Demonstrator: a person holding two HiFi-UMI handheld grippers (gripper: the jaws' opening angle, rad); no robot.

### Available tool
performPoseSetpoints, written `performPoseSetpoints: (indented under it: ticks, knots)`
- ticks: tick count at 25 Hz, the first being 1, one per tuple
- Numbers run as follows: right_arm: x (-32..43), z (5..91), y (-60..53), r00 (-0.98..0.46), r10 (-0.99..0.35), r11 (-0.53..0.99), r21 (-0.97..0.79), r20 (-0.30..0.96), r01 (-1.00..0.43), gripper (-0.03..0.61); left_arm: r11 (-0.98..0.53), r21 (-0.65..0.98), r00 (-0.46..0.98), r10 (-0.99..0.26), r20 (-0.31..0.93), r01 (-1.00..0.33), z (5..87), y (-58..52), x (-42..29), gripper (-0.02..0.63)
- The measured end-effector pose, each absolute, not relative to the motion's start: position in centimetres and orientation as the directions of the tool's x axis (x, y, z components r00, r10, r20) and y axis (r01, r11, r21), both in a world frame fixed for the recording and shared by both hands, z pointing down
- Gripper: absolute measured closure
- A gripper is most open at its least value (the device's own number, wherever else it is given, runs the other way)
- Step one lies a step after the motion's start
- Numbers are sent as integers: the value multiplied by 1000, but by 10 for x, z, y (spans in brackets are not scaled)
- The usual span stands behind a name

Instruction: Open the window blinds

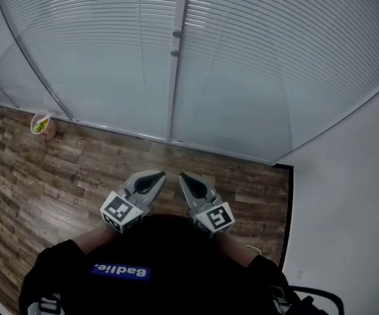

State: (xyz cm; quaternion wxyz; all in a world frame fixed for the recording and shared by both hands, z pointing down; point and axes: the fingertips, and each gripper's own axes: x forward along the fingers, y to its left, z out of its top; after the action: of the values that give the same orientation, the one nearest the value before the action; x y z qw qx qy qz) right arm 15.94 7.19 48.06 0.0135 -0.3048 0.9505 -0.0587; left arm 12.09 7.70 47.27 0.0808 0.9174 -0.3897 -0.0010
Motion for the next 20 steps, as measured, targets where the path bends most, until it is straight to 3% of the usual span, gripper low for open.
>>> performPoseSetpoints:
  ticks: [20]
  knots:
    - [148, 492, 21, -794, -607, 790, -88, 19, -606, 575, -720, 130, 729, -683, 43, -682, 479, 25, 103, 614]
